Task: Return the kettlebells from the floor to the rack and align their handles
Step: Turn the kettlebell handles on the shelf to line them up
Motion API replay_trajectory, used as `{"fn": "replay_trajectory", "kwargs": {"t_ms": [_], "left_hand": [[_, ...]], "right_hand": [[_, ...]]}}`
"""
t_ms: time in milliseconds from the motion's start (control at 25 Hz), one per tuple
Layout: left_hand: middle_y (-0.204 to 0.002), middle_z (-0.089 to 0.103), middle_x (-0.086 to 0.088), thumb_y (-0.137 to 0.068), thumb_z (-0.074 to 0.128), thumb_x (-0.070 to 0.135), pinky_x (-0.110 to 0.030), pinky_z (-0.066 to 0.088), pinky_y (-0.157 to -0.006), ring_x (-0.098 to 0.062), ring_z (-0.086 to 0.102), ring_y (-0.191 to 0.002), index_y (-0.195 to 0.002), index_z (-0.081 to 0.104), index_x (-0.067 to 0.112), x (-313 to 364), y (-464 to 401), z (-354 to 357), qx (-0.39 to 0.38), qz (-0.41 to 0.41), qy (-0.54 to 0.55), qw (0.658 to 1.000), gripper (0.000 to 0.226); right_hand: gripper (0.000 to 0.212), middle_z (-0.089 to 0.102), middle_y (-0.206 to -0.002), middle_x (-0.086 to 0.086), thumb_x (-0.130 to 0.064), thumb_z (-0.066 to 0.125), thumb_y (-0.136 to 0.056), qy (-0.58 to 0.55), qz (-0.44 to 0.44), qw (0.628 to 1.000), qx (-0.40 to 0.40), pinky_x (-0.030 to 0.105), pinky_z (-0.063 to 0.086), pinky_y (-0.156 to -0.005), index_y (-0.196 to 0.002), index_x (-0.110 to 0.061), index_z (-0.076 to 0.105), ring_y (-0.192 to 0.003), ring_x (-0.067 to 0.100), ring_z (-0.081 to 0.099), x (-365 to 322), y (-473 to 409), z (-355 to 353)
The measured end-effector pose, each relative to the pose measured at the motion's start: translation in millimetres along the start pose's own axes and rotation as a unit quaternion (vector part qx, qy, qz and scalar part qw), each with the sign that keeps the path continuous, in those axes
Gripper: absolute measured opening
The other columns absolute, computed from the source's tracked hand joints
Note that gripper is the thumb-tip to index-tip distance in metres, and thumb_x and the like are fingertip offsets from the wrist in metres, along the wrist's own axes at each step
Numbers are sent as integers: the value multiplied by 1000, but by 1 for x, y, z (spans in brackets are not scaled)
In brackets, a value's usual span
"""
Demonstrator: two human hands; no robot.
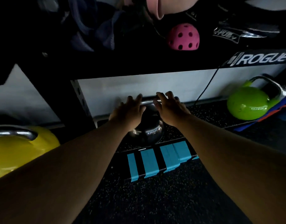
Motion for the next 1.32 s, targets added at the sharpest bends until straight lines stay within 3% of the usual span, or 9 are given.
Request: {"fn": "replay_trajectory", "kwargs": {"t_ms": [120,240,320,480,600,760,880,1160,1320], "left_hand": [[-144,34,-19,-99,29,51,-51,58,-78,-44,61,-104,-148,13,42,-2,-8,22,22,-91,143,985,52],[-157,19,-8,-98,39,35,-66,38,-102,-42,26,-140,-140,38,26,15,-11,35,62,-108,104,987,43],[-157,18,-7,-100,38,30,-65,26,-110,-38,18,-144,-138,41,24,10,-18,34,84,-130,164,974,39],[-160,24,-13,-98,33,50,-43,12,-120,-34,21,-147,-151,26,32,-34,-41,33,107,-161,349,917,57],[-161,19,-13,-87,42,65,-54,27,-116,-34,27,-145,-154,3,35,-35,-33,48,124,-261,484,826,82],[-163,16,-11,-99,30,54,-54,26,-116,-34,26,-146,-154,2,37,-36,-44,42,93,-259,523,806,64],[-164,16,-10,-100,28,55,-49,24,-118,-33,26,-146,-155,3,31,-33,-46,46,63,-240,500,830,66],[-161,25,-10,-78,33,84,-49,31,-115,-33,36,-141,-150,15,50,-41,-52,46,28,-235,549,802,81],[-163,18,-10,-98,18,60,-38,28,-111,-32,27,-146,-153,13,40,-42,-56,47,55,-229,523,819,59]], "right_hand": [[47,43,-131,17,-46,34,-100,-54,-34,998,-11,52,47,-91,-140,-23,29,-115,39,49,7,-20,17],[46,47,-121,16,-54,32,-97,-115,-71,991,0,46,48,-84,-131,-24,34,-107,36,53,16,-29,20],[51,52,-115,14,-63,30,-94,-106,-73,992,18,44,50,-81,-126,-24,37,-102,34,57,18,-31,18],[60,58,-104,10,-73,38,-85,-189,-10,981,32,44,54,-77,-110,-19,49,-94,29,56,1,-31,22],[56,67,-92,7,-72,48,-81,-373,50,926,-19,44,57,-75,-94,-18,56,-85,27,66,3,-37,34],[42,64,-84,6,-53,34,-97,-467,93,879,8,32,47,-63,-101,-20,60,-79,26,64,1,-23,47],[38,58,-73,-1,-45,30,-102,-502,58,863,-30,16,40,-44,-114,-24,59,-60,12,55,-3,-13,47],[41,50,-116,4,-35,32,-104,-639,64,766,-37,5,44,-54,-143,-29,44,-86,4,51,-28,-9,62],[43,56,-128,7,-33,30,-105,-679,96,725,-64,11,47,-56,-149,-34,35,-83,3,53,-41,-5,62]]}}
Point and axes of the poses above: each hand's wrist, its own y-axis away from the middle knuckle, its own z-axis out of the palm, x = y × z, the point moved 6 cm from there along -y, towards the middle knuckle
